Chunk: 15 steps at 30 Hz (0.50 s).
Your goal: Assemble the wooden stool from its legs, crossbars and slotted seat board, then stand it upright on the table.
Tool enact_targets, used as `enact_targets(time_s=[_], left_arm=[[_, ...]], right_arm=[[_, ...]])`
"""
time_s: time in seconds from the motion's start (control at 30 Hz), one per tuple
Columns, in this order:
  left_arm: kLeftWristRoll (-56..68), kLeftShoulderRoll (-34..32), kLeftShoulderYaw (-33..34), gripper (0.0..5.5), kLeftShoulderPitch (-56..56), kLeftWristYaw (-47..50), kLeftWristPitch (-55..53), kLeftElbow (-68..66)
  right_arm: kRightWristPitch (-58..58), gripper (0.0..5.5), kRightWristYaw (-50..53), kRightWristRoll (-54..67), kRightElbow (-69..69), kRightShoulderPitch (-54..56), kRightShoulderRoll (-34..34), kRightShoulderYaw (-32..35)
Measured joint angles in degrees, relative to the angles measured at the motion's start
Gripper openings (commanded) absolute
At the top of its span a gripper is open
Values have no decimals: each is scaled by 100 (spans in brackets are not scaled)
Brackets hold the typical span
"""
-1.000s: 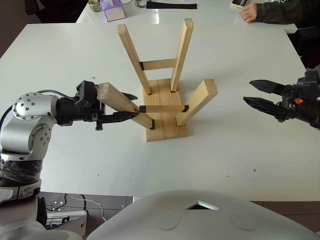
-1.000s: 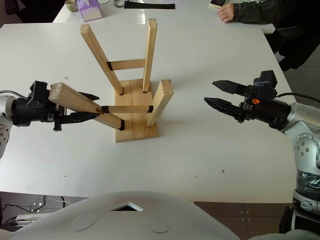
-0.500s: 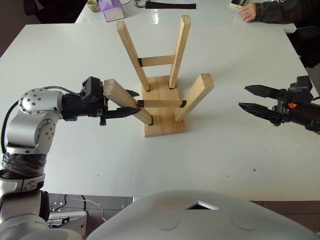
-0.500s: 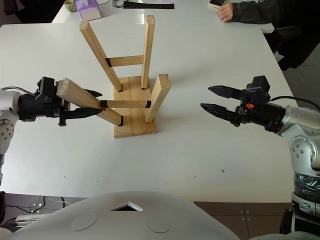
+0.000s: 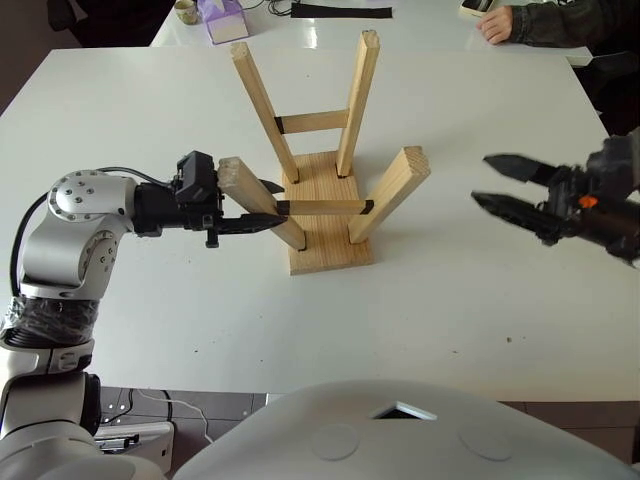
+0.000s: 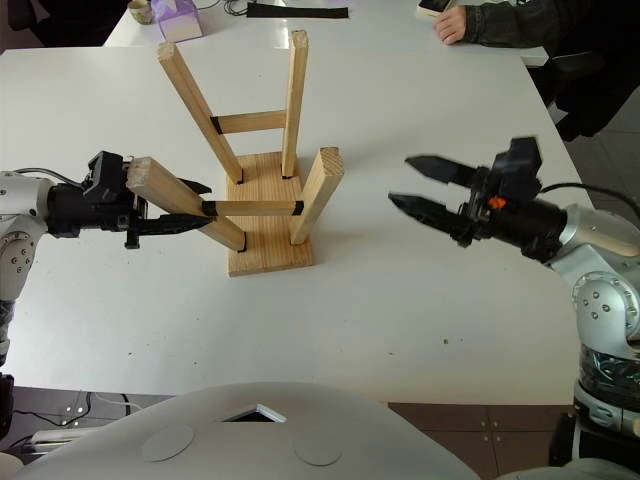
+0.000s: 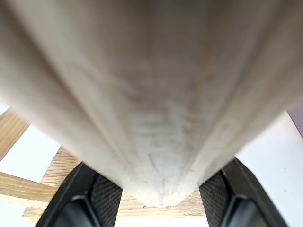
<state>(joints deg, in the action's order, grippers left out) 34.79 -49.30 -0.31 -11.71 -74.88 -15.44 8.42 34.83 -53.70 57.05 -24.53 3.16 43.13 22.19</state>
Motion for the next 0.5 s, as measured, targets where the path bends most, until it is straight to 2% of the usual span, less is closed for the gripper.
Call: enact_targets(time_s=[0.17,0.23,0.27,0.4,0.43,0.5], left_arm=[[-27,91,-127,205,-102,317,-159,103],[-35,156,-162,205,-128,466,-229,153],[-48,217,-176,205,-137,613,-319,222],[-87,355,-222,205,-99,1070,-539,543],[-103,406,-260,205,-66,1234,-649,713],[-111,448,-290,205,-47,1378,-767,861]], right_arm=[[157,323,1891,1575,-845,946,-298,115],[118,323,2616,2141,-1186,1335,-378,15],[109,305,3228,2261,-1422,1609,-495,-237],[357,244,4741,1178,-1682,2054,-988,-1475],[429,231,5064,667,-1734,2057,-1168,-1977],[508,201,5227,357,-1841,2070,-1347,-2400]])
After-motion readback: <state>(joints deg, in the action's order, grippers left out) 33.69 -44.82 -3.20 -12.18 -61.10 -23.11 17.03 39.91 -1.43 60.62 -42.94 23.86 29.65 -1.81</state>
